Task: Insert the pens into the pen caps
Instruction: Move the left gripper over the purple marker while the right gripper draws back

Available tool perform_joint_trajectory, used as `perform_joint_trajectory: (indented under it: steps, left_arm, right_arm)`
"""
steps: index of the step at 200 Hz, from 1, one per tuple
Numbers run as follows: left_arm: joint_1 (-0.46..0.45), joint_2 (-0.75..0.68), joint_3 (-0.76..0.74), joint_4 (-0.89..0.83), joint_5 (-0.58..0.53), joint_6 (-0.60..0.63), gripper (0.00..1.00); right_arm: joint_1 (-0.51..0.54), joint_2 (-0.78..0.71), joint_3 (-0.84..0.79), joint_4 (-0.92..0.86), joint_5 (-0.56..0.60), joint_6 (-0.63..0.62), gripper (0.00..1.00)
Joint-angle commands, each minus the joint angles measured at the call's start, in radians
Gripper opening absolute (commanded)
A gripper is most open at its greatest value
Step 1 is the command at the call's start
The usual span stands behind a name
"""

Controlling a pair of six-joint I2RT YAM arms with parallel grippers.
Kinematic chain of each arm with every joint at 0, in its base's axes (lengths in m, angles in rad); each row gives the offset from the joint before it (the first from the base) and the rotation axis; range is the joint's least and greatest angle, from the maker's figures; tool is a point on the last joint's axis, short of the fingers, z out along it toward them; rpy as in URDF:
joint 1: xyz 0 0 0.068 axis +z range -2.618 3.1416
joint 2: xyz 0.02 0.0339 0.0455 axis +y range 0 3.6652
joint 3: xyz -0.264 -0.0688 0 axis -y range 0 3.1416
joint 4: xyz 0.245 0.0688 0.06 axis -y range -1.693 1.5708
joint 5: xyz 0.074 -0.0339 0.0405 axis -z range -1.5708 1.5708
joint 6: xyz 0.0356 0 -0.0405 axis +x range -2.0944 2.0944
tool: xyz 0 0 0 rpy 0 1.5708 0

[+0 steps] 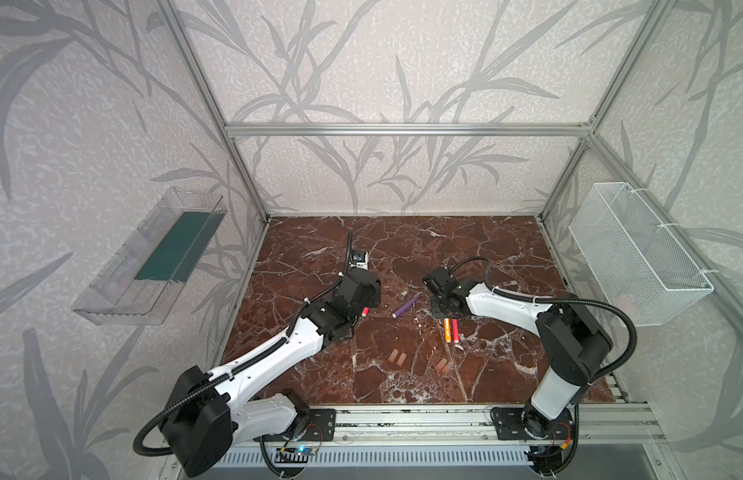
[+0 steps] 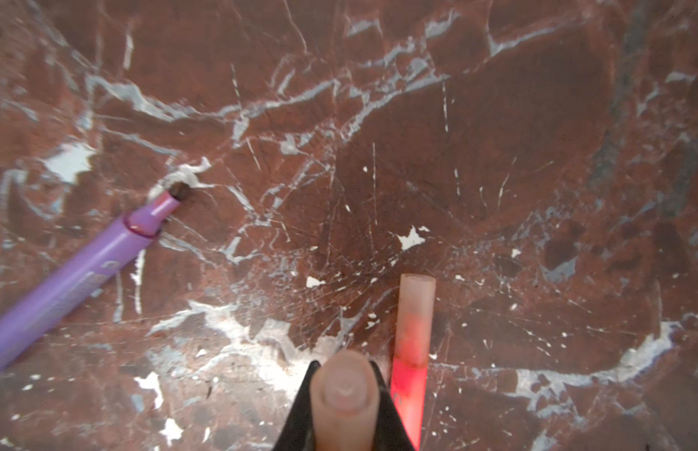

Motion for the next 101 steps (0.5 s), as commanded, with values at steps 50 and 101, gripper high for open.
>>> perform_joint_trajectory:
  steps: [50, 101]
  left_arm:
    - [0.009, 0.042, 0.056, -0.047, -0.010, -0.022, 0.61]
    - [0.008, 0.070, 0.078, -0.065, -0.007, -0.020, 0.61]
  right_arm:
    - [-0.023, 0.068, 0.012, -0.041, 0.002, -0.027, 0.17]
    - [-0.023, 0.037, 0.011, -0.035, 0.001, -0.011, 0.25]
